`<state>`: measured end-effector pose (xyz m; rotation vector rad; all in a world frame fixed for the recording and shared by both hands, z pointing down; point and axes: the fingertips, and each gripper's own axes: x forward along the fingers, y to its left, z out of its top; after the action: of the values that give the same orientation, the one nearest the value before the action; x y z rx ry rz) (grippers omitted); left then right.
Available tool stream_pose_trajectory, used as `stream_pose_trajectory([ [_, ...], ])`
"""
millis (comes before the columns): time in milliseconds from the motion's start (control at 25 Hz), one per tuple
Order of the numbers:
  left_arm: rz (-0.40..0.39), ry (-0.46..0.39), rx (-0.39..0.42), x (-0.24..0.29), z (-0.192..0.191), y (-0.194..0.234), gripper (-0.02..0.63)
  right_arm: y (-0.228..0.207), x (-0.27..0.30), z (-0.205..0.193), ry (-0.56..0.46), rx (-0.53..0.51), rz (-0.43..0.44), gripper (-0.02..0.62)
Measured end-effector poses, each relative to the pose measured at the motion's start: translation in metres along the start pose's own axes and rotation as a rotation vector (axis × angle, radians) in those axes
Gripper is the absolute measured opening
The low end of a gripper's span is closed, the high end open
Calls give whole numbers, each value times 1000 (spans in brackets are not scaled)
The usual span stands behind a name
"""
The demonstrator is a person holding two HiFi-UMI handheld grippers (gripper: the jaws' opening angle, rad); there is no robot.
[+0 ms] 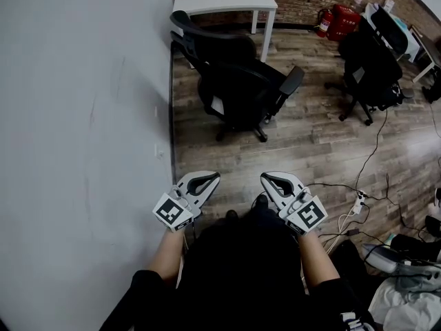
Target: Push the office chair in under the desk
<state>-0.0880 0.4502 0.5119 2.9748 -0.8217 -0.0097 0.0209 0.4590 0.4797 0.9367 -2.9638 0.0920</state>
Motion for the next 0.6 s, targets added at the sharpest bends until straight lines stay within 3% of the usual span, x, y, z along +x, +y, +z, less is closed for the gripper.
stream_pose_trajectory([
  [600, -26, -19, 3, 1, 4, 2, 19, 0, -10, 1, 38, -38, -40, 8],
])
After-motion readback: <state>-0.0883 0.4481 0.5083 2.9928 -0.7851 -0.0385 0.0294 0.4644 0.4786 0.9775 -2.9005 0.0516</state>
